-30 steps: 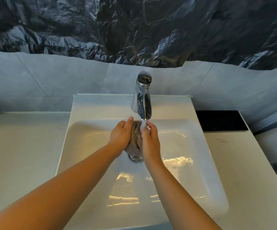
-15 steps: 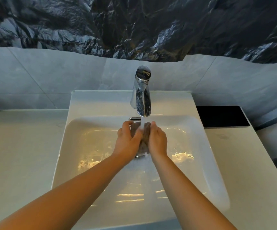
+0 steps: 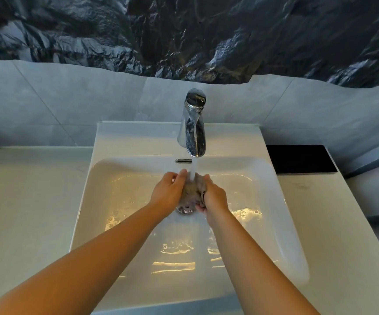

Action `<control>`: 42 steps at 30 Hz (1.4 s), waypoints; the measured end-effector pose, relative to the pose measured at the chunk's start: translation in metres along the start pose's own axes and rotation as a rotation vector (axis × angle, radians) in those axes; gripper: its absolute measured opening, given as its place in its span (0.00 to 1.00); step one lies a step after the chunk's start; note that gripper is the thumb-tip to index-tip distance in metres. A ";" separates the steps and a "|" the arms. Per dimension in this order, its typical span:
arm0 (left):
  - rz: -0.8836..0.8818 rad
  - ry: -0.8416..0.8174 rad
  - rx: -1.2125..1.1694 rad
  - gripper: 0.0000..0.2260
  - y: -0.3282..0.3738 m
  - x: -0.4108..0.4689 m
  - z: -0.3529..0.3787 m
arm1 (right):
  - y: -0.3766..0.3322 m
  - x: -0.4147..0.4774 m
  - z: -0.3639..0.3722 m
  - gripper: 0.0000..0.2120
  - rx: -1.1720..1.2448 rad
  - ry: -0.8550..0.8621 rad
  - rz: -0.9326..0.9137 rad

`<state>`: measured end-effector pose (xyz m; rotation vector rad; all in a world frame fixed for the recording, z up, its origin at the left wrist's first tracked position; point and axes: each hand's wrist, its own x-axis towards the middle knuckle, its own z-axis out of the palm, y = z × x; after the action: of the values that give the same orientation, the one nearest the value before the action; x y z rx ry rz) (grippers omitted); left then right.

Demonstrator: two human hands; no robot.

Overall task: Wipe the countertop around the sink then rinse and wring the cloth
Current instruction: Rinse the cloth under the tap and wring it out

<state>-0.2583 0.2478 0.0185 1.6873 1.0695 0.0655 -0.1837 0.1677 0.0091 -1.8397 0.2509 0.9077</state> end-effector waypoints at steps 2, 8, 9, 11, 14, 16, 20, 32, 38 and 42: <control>0.040 -0.056 -0.053 0.19 -0.004 -0.001 -0.002 | 0.000 -0.005 -0.005 0.19 0.073 -0.123 0.030; 0.087 0.126 -0.013 0.21 0.005 -0.001 -0.006 | -0.004 -0.030 -0.012 0.18 -0.205 -0.122 -0.351; 0.071 0.146 0.013 0.24 0.009 0.000 -0.008 | -0.008 -0.031 -0.017 0.18 -0.300 -0.084 -0.411; 0.022 0.157 0.032 0.26 0.013 0.003 -0.013 | -0.019 -0.032 -0.030 0.18 -0.467 0.011 -0.522; -0.020 0.134 0.071 0.24 0.015 0.005 -0.025 | -0.056 -0.050 -0.045 0.20 -0.411 0.162 -0.785; -0.013 0.105 0.051 0.23 0.014 0.004 -0.030 | -0.084 -0.064 -0.044 0.21 -0.360 0.190 -1.040; -0.041 0.071 -0.066 0.19 0.011 -0.009 -0.042 | -0.113 -0.069 -0.020 0.25 -0.698 0.100 -1.291; -0.027 0.054 -0.237 0.17 0.013 -0.050 -0.096 | -0.066 -0.093 -0.011 0.25 -0.617 0.091 -1.180; -0.101 -0.052 -0.340 0.20 0.008 -0.071 -0.118 | -0.007 -0.125 -0.027 0.16 -0.417 -0.245 -0.962; -0.120 -0.161 -0.379 0.18 0.006 -0.082 -0.125 | 0.000 -0.123 -0.022 0.15 -0.458 -0.274 -0.947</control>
<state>-0.3686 0.2858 0.1112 1.2645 0.9662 0.0497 -0.2585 0.1208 0.0979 -1.8842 -0.9971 0.5301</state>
